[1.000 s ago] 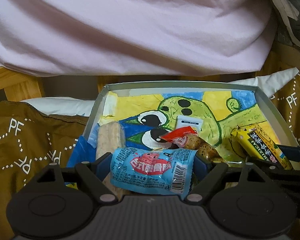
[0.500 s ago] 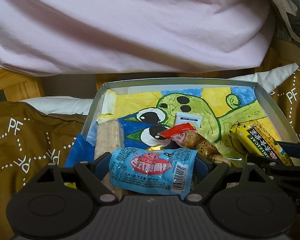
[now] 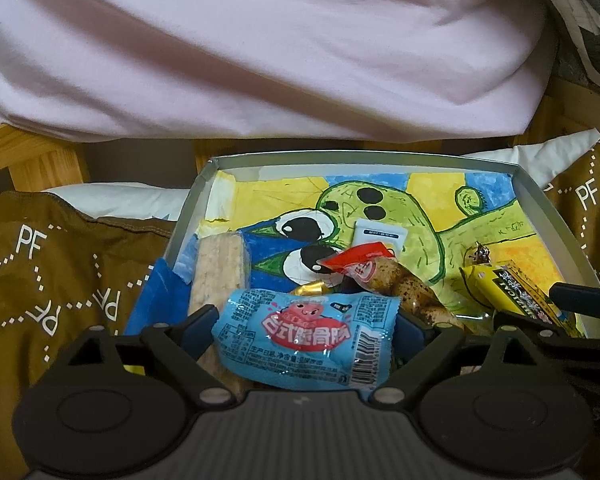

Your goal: Organize snacks

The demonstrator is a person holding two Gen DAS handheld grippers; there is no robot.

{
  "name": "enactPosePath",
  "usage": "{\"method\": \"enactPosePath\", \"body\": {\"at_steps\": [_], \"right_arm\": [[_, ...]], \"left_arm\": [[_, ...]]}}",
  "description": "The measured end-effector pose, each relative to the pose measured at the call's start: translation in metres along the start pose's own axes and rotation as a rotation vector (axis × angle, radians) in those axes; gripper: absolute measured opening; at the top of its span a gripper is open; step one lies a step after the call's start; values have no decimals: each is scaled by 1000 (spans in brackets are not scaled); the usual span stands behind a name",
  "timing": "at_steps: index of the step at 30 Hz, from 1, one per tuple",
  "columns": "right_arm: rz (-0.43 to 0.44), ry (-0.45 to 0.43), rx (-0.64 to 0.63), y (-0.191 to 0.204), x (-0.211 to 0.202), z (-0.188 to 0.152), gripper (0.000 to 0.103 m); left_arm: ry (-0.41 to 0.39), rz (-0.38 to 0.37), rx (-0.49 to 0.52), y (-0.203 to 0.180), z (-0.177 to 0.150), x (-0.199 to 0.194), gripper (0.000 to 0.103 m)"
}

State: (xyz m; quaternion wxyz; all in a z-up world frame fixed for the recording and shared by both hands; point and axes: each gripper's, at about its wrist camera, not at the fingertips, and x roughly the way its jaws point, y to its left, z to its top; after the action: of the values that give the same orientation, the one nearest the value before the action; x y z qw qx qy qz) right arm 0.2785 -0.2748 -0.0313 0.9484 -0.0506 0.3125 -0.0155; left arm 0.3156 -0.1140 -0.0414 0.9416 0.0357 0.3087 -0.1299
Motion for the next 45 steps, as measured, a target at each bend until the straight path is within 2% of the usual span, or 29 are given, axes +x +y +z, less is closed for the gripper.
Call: {"method": "enactPosePath", "body": {"at_steps": [15,24,28,34,45], "right_arm": [[2,-21,55,-14,-10,-1,79],[-24,-40,69,-20,-19,-1,82],[-37,-62,84,-23,-26,2,90],[-48,-81,97,-26,-36,8,92],[-18,-126,108,-25,-65,10,102]], "left_arm": [[11,-12,-31,3,2,-4,100],[-25,-27,-67,6,5,-15,102],[-50,-17,-87,9,8,-22,102],[-77,-6,-93,11,13,-33,102],[-119,-22,-180,26,6,-64,102]]}}
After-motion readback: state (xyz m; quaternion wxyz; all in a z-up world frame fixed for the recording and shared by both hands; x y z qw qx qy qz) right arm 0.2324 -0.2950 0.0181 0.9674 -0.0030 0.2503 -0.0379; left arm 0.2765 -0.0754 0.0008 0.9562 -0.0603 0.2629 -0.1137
